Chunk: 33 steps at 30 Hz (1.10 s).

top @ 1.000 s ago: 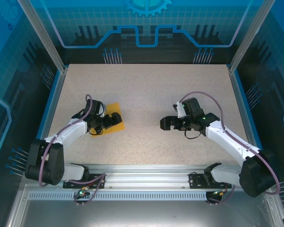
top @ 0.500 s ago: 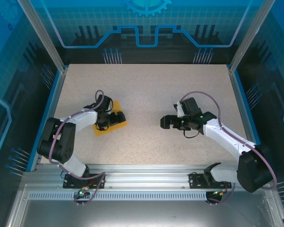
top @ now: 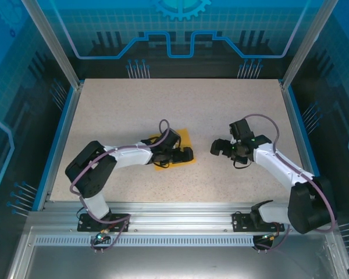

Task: Fold a paper plane with a square sheet of paper (pick it up from the middle)
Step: Move the square sheet of paper to the center of the table.

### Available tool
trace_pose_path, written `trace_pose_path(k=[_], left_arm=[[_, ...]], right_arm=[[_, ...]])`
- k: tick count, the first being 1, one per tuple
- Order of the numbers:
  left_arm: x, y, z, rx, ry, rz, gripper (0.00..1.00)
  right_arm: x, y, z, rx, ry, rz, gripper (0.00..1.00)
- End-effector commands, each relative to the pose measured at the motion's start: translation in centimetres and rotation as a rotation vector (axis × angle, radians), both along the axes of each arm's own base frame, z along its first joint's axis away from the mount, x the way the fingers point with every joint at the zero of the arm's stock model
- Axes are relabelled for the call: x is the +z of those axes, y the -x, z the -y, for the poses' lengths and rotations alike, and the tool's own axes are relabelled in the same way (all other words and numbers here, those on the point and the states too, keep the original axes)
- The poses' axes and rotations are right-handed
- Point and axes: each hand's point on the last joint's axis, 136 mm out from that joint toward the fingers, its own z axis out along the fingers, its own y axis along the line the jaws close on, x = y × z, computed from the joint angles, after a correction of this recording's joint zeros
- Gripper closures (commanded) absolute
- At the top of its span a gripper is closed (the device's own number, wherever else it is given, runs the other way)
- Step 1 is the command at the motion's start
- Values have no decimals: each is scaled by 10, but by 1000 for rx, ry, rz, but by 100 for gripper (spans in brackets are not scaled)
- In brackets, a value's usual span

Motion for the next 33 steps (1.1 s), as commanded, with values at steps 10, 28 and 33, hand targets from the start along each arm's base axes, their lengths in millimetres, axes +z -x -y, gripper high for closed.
trace_pose_path(k=[10,28,33], left_arm=[[49,6,-41,70,-83,34,1],[58,6,-178,465,-3,24,2],[58,14,-197,480,-37,22,2]], right_arm=[[64,-25,-54,144,-179,168,1],[14,-66,-226,541,-217,10,7],[-7,-71,-257,585,-209,-35,7]])
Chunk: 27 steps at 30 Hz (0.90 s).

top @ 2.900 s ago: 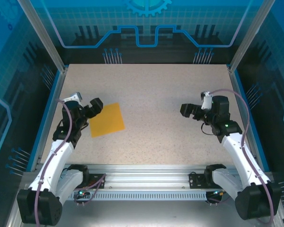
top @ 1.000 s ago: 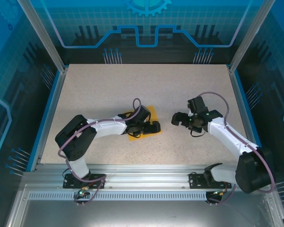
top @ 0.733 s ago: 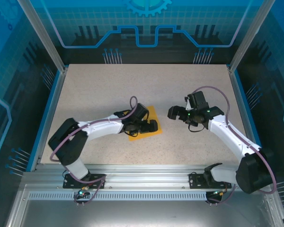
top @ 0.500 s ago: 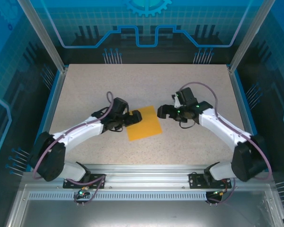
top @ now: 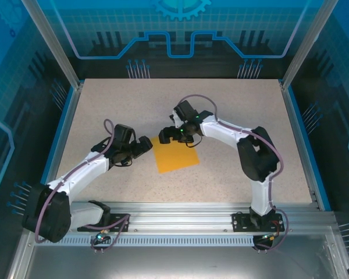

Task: Fold a paper plane with a square sheet of paper (pick it up from the middle)
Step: Move the square sheet of paper to the center of the table.

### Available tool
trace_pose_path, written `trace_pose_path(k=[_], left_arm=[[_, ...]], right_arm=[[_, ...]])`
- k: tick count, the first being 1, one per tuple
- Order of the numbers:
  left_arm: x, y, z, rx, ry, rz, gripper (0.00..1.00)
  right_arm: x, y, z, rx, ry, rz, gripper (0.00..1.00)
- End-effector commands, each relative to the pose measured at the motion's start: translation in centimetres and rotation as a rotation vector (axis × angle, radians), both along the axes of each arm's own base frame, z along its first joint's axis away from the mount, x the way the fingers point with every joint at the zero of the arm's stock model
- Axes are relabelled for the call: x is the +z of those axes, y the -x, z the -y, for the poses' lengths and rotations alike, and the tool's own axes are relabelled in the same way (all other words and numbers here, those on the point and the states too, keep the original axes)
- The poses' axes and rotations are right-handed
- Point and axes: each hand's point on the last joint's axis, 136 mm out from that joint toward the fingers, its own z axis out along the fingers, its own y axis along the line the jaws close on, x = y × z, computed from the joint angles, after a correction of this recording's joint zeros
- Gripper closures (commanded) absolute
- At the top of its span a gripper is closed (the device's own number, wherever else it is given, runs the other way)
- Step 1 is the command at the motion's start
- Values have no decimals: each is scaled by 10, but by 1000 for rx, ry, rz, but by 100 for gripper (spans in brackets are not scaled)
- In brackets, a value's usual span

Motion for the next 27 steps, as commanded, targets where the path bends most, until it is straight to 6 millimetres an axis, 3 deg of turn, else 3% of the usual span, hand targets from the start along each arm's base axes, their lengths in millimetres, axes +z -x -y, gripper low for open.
trace_pose_path(k=[1,9,17,23,27], left_arm=[[-3,12,-13,7,-21,-21,2],[0,15,-19,34,2,7,1],[-6,24,-18,28,22,0,2],[1,31,-21,42,35,51,2],[3,34,-20,37,53,67,1]], right_arm=[[-3,4,-24,53,-22,-26,7],[-27,-1,-37,60,-27,-69,7],[-42,-1,-34,67,-46,-102,7],[-52,7,-2,14,22,-105,8],[-60,18,38,-58,72,-122,8]])
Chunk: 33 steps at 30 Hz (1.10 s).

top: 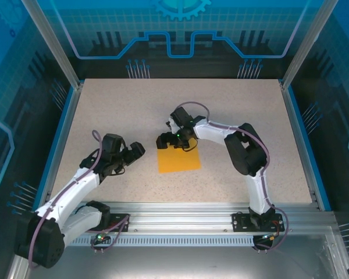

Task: Fold a paper plane with a square sheet of paper (pick it up from the middle)
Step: Move the square sheet of paper to the center of the table.

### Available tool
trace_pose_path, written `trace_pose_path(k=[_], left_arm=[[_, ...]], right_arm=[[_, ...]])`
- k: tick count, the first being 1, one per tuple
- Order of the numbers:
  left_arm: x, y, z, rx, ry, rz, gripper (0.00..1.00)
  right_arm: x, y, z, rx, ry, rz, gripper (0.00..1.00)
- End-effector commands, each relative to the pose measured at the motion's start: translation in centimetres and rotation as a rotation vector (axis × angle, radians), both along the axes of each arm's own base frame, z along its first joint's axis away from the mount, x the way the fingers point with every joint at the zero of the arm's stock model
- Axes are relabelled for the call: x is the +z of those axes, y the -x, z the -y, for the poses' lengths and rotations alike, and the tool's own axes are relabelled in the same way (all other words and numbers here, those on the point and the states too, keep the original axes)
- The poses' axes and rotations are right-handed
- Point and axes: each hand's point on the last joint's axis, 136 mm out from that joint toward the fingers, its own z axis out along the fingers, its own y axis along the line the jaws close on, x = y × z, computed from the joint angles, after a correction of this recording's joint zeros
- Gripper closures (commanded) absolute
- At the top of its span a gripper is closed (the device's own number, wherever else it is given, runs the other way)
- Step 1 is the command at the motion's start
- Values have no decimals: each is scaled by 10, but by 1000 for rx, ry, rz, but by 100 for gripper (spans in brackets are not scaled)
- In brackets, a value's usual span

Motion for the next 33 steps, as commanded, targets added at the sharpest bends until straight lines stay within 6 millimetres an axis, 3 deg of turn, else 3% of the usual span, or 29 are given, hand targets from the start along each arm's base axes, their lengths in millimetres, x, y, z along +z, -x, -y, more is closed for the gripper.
trace_pose_path(k=[1,5,9,15,21,33], left_arm=[[-2,4,2,-11,27,-3,2],[-1,2,14,-62,69,10,2],[5,-3,33,-146,140,46,1],[8,-10,44,-217,122,41,2],[-3,-7,49,-265,106,17,1],[-17,-5,39,-278,27,10,2]], right_arm=[[-15,15,50,-92,94,-61,8],[-13,36,94,-151,144,-49,8],[11,49,103,-77,76,10,8],[59,50,121,-106,209,102,7],[33,49,157,-289,289,24,7],[-5,24,128,-227,267,-45,8]])
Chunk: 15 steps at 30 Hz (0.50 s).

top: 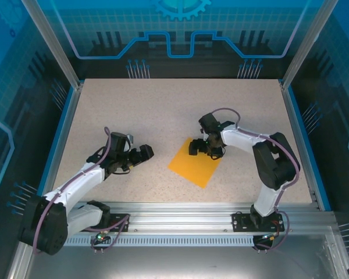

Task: Fold a paper plane with a square sheet of paper (pick it up from the middle)
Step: Move the square sheet of paper to the center of the table.

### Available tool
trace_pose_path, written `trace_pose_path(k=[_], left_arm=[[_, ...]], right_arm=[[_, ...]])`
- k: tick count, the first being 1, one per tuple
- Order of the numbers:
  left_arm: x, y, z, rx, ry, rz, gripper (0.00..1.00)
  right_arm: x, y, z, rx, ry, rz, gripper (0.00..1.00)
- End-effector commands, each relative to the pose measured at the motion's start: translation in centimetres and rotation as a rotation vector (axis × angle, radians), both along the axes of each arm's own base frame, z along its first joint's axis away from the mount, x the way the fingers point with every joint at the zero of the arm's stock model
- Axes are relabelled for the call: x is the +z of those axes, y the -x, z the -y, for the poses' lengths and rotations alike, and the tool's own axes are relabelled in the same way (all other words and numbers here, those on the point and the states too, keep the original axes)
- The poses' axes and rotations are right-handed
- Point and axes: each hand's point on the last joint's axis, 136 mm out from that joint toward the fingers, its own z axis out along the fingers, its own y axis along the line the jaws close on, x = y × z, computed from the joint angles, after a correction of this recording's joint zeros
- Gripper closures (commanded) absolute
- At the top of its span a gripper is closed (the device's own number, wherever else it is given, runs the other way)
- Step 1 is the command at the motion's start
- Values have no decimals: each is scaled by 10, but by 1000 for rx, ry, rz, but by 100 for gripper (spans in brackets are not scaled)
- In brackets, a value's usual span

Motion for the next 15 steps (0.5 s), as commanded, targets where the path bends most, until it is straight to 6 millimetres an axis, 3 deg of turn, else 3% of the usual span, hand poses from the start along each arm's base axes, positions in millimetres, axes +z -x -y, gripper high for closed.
trace_pose_path(k=[1,10,15], left_arm=[[-3,-2,-5,-17,-58,24,2],[-3,-8,-18,10,-131,78,1],[-1,-4,-25,30,-148,84,2]], right_arm=[[2,-11,-20,49,-28,12,8],[-9,-28,-67,199,-30,-7,9],[19,-30,-96,321,-50,58,8]])
